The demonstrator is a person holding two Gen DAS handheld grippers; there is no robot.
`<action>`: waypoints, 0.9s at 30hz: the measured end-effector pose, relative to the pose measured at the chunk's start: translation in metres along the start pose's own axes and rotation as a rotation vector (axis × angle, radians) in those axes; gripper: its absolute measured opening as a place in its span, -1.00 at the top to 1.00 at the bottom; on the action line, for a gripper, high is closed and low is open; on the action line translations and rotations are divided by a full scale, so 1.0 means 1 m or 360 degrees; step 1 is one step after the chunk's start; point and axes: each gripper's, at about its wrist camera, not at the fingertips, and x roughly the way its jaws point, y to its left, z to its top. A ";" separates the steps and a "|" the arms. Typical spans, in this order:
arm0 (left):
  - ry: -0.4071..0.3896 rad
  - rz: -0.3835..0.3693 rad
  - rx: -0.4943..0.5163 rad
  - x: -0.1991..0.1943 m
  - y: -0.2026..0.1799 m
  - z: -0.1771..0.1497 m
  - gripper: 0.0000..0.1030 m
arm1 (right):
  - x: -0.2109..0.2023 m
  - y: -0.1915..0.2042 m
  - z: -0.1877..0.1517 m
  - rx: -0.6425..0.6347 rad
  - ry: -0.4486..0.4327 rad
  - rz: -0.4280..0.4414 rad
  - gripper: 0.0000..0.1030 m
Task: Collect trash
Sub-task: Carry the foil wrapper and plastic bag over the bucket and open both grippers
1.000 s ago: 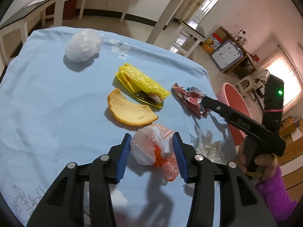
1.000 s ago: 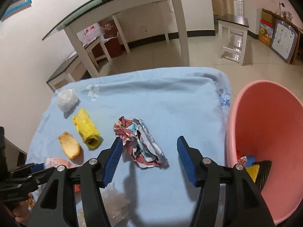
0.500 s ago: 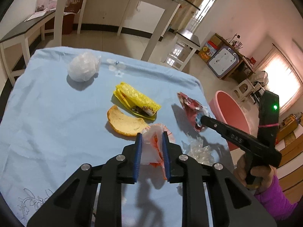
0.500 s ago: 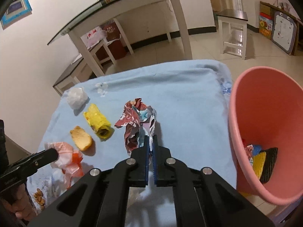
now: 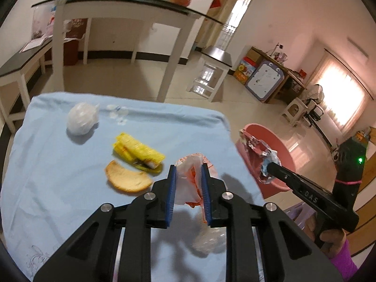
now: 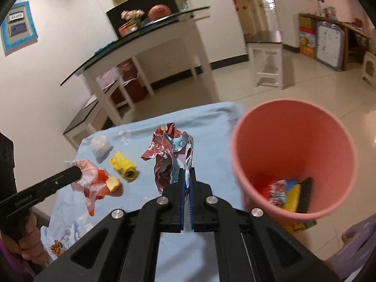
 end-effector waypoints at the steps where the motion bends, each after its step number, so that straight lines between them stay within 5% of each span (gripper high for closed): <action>1: -0.0001 -0.0012 0.0012 0.001 -0.005 0.001 0.61 | -0.005 -0.005 0.000 0.0011 -0.0016 -0.0024 0.95; 13: 0.0030 -0.0137 0.0218 0.038 -0.089 0.014 0.61 | -0.043 -0.082 -0.005 0.0231 -0.0123 -0.0273 0.95; 27: 0.0128 -0.0172 0.0371 0.116 -0.167 0.011 0.61 | -0.030 -0.129 -0.005 0.0329 -0.0114 -0.0426 0.94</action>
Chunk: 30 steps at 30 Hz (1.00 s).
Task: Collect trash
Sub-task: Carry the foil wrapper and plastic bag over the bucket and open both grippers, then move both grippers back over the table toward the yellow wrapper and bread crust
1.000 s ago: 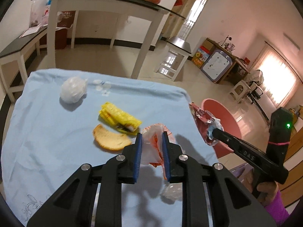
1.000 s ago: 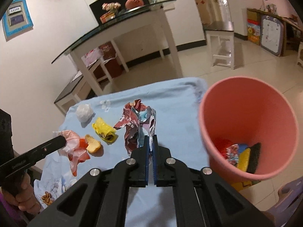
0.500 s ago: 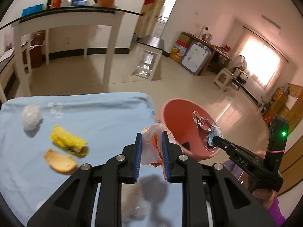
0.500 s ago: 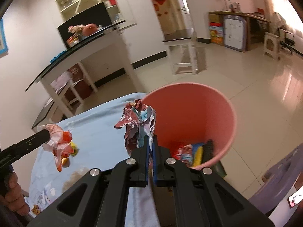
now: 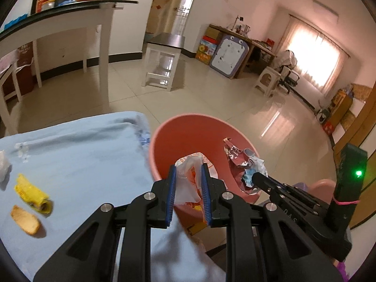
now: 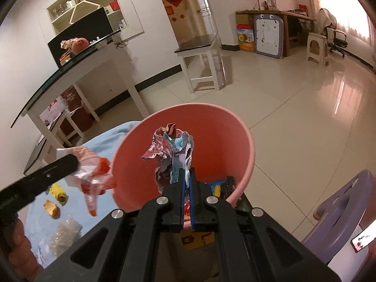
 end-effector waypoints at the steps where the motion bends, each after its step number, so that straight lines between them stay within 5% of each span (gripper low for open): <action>1: 0.0010 0.0014 0.0016 0.008 -0.004 0.000 0.61 | 0.003 -0.001 0.000 0.0004 0.0004 -0.0005 0.94; 8: 0.0079 0.0033 0.0039 0.037 -0.008 -0.004 0.51 | 0.016 -0.009 0.000 0.0017 0.0016 -0.0048 0.89; 13: 0.0155 0.0024 0.0003 0.048 -0.007 -0.003 0.31 | 0.019 -0.013 0.000 0.0029 -0.0001 -0.0049 0.27; 30: 0.0059 0.0054 -0.0075 0.009 0.015 -0.010 0.31 | -0.002 0.020 -0.008 -0.0061 0.0001 0.0086 0.25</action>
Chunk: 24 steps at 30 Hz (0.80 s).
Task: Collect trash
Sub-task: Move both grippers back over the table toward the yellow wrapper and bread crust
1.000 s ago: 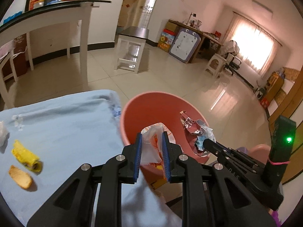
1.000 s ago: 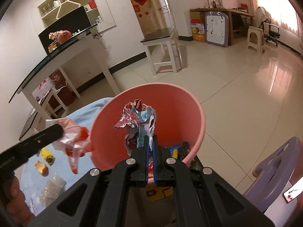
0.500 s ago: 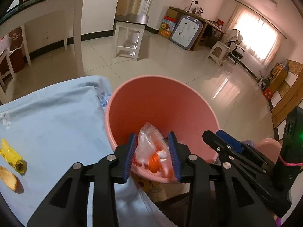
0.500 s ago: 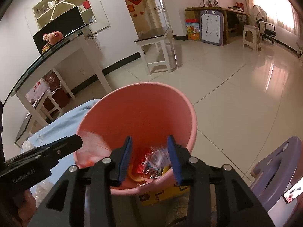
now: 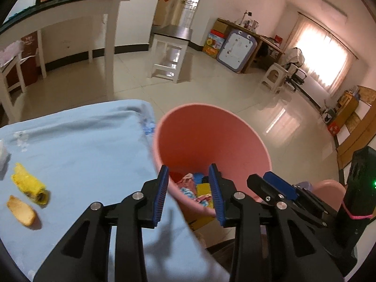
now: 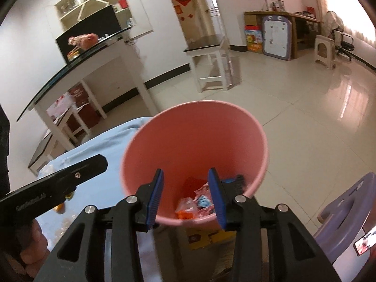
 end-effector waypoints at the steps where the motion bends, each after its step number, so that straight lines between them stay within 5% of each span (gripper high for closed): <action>1: -0.0012 0.0013 -0.0003 -0.007 0.004 -0.002 0.31 | -0.002 0.005 -0.001 -0.0010 0.0000 0.0013 0.25; 12: -0.0133 0.0199 -0.0075 -0.075 0.066 -0.013 0.31 | -0.013 0.075 -0.014 -0.0168 0.0049 0.0179 0.25; 24: -0.0214 0.0497 -0.0287 -0.137 0.177 -0.049 0.31 | 0.004 0.155 -0.023 -0.0369 0.0160 0.0380 0.25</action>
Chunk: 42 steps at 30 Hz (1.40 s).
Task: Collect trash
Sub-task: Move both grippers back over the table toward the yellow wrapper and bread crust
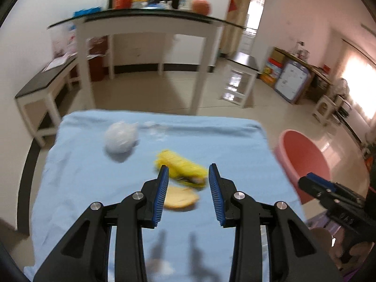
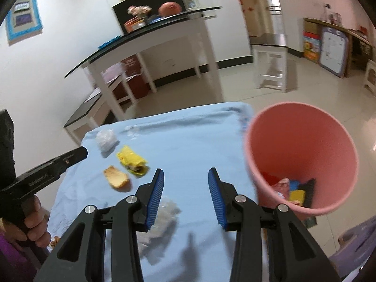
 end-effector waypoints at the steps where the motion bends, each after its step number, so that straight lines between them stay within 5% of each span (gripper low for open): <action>1: 0.0008 0.0012 -0.0015 0.000 0.007 -0.002 0.31 | 0.006 0.007 0.001 -0.0019 0.0015 0.0017 0.25; 11: 0.0084 0.0079 -0.0131 0.010 0.052 -0.017 0.31 | 0.039 0.042 0.003 -0.0121 0.0118 0.0073 0.25; 42: 0.0189 -0.0006 -0.0134 0.042 0.050 -0.029 0.31 | 0.072 0.045 0.002 -0.0145 0.0229 0.0069 0.25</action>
